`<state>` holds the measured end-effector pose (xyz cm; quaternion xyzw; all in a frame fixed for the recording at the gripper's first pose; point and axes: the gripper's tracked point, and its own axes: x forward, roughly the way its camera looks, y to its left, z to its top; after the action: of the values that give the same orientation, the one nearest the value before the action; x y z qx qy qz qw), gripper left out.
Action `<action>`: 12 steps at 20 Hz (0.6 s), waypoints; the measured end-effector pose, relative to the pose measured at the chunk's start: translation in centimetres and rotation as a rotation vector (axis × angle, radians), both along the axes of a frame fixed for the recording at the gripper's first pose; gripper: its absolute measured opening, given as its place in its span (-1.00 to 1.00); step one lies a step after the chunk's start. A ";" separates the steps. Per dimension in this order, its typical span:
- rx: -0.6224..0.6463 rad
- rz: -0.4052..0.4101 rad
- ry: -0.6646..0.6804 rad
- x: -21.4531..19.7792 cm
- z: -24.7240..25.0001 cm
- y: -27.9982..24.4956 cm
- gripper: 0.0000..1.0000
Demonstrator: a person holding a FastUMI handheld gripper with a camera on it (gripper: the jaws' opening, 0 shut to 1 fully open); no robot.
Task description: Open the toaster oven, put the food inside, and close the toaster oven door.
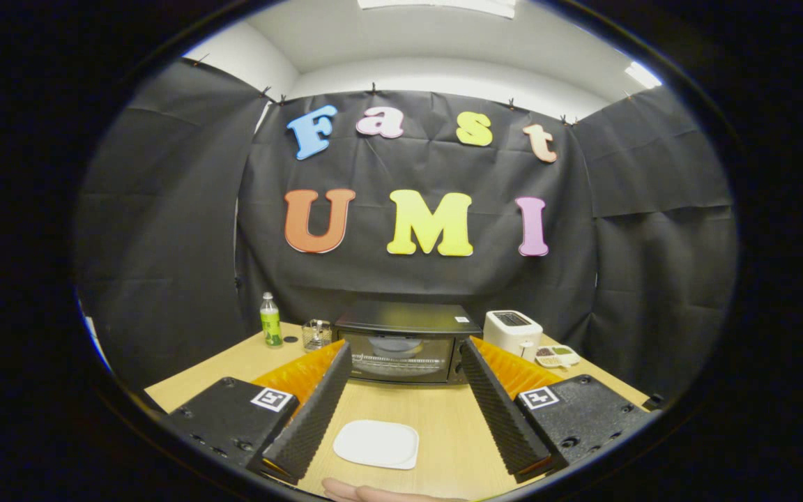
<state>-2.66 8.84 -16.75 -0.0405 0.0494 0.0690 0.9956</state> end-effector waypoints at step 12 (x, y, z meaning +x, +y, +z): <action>0.069 0.012 0.023 0.8 -2.4 -0.1 1.00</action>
<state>-1.84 8.72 -19.16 -0.0057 0.0582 0.0770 0.9953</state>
